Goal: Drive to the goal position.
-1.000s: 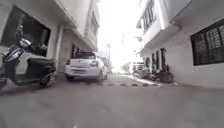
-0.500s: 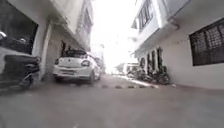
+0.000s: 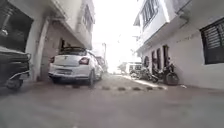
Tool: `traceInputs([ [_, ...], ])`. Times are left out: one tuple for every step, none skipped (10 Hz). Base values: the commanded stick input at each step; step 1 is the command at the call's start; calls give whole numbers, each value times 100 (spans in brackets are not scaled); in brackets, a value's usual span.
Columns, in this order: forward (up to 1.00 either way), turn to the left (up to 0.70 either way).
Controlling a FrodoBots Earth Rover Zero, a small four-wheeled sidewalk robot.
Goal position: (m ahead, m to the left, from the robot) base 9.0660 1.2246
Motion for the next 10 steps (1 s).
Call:
traceInputs([
  [100,-40],
  [100,-40],
  [100,-40],
  [100,0],
  [100,0],
  [100,0],
  [100,0],
  [100,0],
  [100,0],
  [100,0],
])
